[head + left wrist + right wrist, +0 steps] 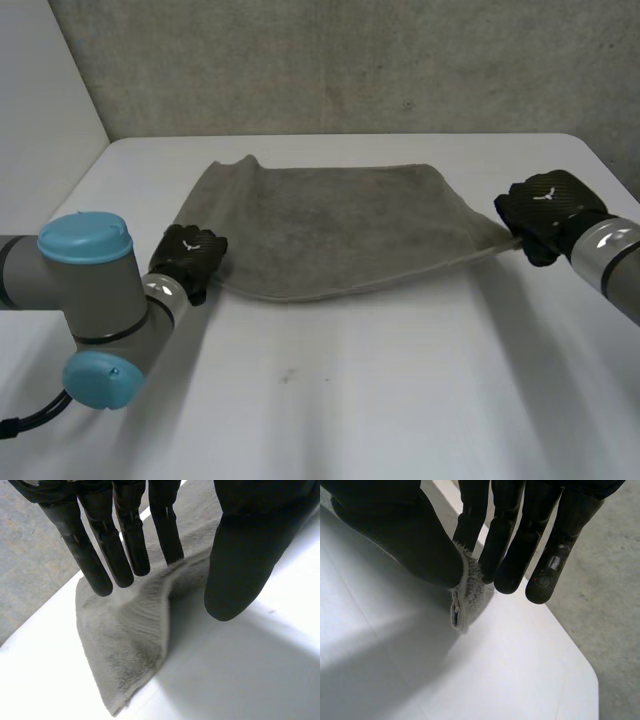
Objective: Fold the towel.
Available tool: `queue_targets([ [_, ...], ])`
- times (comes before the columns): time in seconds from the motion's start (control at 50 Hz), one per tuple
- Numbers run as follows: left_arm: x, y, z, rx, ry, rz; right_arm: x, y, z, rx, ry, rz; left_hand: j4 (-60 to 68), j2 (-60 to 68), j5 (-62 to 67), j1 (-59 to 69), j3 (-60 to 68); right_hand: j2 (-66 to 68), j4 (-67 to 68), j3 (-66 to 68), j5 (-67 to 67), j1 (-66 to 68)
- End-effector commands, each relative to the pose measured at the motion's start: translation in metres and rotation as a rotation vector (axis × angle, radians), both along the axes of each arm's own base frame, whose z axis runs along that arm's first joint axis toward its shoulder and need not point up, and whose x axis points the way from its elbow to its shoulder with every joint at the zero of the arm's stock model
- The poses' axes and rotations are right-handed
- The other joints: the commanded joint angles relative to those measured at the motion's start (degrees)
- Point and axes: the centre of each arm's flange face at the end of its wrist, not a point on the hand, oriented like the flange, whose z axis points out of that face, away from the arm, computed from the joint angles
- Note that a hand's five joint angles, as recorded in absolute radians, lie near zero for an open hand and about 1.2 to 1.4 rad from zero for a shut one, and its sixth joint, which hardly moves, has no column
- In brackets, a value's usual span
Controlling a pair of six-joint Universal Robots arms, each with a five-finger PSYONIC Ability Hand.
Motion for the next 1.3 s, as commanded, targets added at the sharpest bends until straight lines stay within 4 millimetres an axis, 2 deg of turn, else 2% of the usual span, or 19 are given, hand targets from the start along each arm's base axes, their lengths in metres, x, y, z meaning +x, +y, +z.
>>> queue_targets([
  [0.02, 0.009, -0.013, 0.000, -0.035, 0.014, 0.036, -0.009, 0.000, -0.005, 0.030, -0.025, -0.034, 1.52, 1.70, 1.49, 1.24, 1.67, 12.57, 11.43, 11.83, 13.50, 24.16],
  [0.22, 0.022, -0.033, -0.007, -0.082, 0.031, 0.085, -0.025, -0.007, -0.012, 0.045, -0.027, -0.085, 2.03, 2.21, 2.00, 1.75, 2.18, 12.57, 11.43, 11.83, 13.50, 24.16],
  [0.36, 0.034, -0.041, -0.007, -0.072, 0.037, 0.118, -0.043, -0.026, -0.014, 0.011, -0.063, -0.154, 2.03, 2.21, 2.00, 1.75, 2.18, 12.57, 11.43, 11.83, 13.50, 24.16],
  [0.5, 0.040, -0.032, -0.014, 0.016, 0.010, 0.127, -0.049, -0.041, -0.027, 0.060, -0.173, -0.170, -1.17, -0.99, -1.20, -1.45, -1.02, 12.57, 11.43, 11.83, 13.50, 24.16],
  [0.54, 0.047, -0.028, -0.015, 0.082, -0.004, 0.134, -0.052, -0.046, -0.033, 0.090, -0.211, -0.170, -7.36, -7.18, -7.39, -7.64, -7.21, 12.57, 11.43, 11.83, 13.50, 24.16],
  [0.64, 0.047, -0.025, -0.017, 0.137, 0.013, 0.091, -0.057, -0.053, -0.038, 0.100, -0.219, -0.180, -8.57, -8.39, -8.60, -8.84, -8.42, 12.57, 11.43, 11.83, 13.50, 24.16],
  [0.82, 0.052, -0.033, -0.017, 0.152, 0.071, 0.070, -0.057, -0.052, -0.045, 0.120, -0.212, -0.180, -7.22, -7.04, -7.26, -7.50, -7.08, 12.57, 11.43, 11.83, 13.50, 24.16],
  [0.92, 0.050, -0.041, -0.017, 0.149, 0.115, 0.079, -0.056, -0.050, -0.048, 0.130, -0.209, -0.176, -1.36, -1.18, -1.39, -1.64, -1.21, 12.57, 11.43, 11.83, 13.50, 24.16],
  [1.22, 0.045, -0.045, -0.013, 0.154, 0.179, 0.049, -0.054, -0.049, -0.056, 0.153, -0.203, -0.172, 2.20, 2.38, 2.16, 1.92, 2.34, 12.57, 11.43, 11.83, 13.50, 24.16],
  [1.3, 0.044, -0.046, -0.017, 0.166, 0.178, 0.051, -0.053, -0.048, -0.057, 0.158, -0.202, -0.170, 2.20, 2.38, 2.16, 1.92, 2.34, 12.57, 11.43, 11.83, 13.50, 24.16],
])
